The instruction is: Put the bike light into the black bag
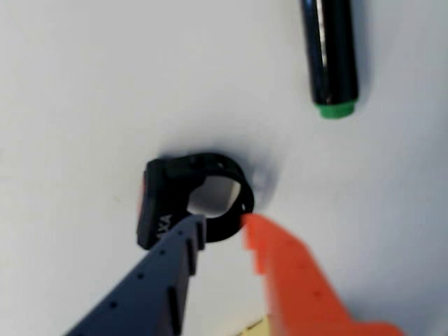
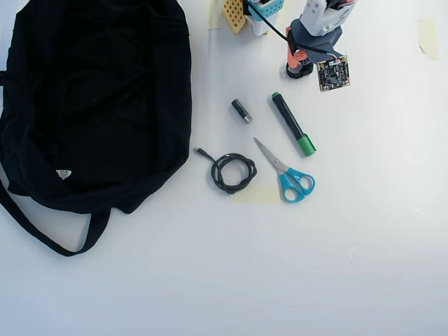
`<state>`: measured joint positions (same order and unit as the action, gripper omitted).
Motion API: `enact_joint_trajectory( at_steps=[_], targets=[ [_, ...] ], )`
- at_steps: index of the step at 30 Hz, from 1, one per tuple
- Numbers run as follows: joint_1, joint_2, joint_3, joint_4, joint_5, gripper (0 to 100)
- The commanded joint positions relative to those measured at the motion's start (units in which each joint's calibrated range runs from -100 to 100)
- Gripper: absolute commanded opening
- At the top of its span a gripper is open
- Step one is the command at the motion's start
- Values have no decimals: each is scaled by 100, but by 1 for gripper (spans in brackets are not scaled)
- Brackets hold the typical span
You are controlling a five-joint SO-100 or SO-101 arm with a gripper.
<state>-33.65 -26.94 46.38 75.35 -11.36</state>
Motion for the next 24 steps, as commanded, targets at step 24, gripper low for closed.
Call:
enact_joint_trajectory(
  at_steps=[24],
  targets=[
    [-16, -45, 276, -119, -181, 27]
  ],
)
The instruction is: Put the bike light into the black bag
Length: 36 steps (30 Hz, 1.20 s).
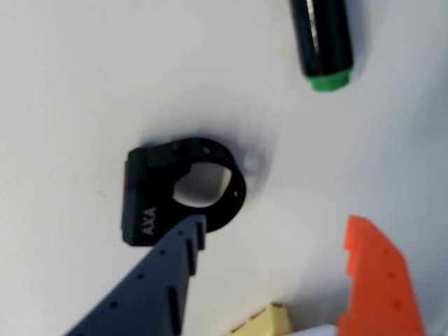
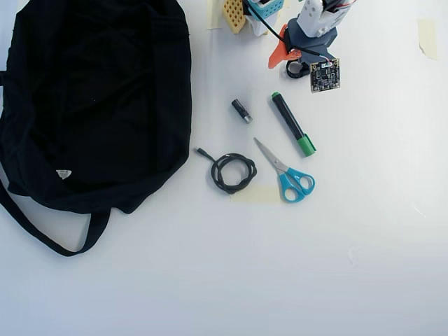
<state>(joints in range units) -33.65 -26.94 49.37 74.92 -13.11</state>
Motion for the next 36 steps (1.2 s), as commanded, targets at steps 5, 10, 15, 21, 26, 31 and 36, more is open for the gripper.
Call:
enact_joint_trajectory(
  at_steps=[5, 10, 15, 21, 26, 31, 36],
  targets=[
    [-128, -45, -22, -102, -68, 29],
    [-158, -36, -22, -188, -141, 34],
    [-158, -36, 247, -697, -141, 33],
    [-158, -36, 588, -1162, -141, 33],
    [-158, -36, 732, -1222, -141, 33],
    [-158, -36, 939, -1437, -141, 33],
    [-158, -36, 1262, -1946, -141, 33]
  ],
)
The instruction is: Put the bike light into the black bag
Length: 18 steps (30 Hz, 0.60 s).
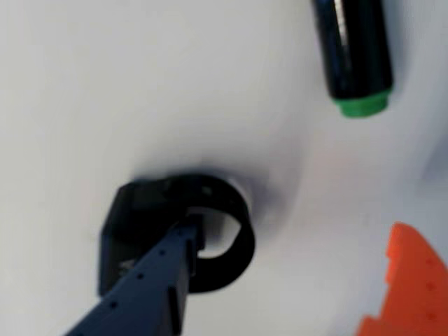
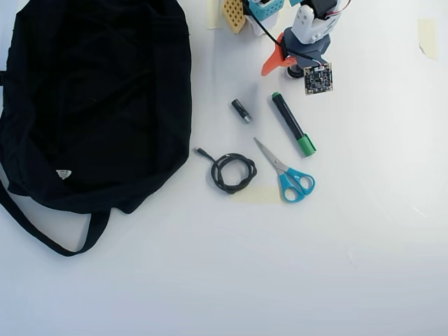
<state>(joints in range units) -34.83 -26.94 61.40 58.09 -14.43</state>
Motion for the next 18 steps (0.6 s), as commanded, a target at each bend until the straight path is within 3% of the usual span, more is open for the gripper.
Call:
enact_joint_trajectory(
  at_steps=[1, 4, 10, 18],
  targets=[
    [-40, -36, 86, -297, -9, 33],
    [-40, -36, 95, -297, -9, 28],
    [-40, -69, 42, -297, -9, 1],
    [-33, -152, -165, -297, -9, 2]
  ],
)
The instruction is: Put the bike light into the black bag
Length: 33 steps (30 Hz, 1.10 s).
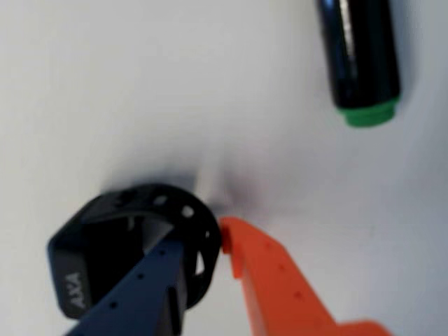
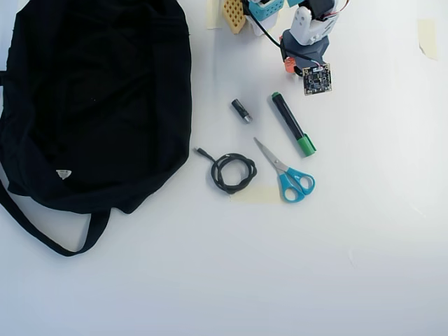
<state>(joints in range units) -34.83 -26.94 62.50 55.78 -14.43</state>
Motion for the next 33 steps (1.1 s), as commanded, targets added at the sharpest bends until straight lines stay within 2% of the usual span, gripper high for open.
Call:
enact_joint_trajectory(
  at_steps=[1, 22, 28, 33],
  targets=[
    [-33, -152, -365, -65, -9, 2],
    [-3, -161, -2521, 30, 54, 2],
    [573, -161, -3474, 30, 59, 2],
    [1157, -161, -3635, 30, 101, 2]
  ],
)
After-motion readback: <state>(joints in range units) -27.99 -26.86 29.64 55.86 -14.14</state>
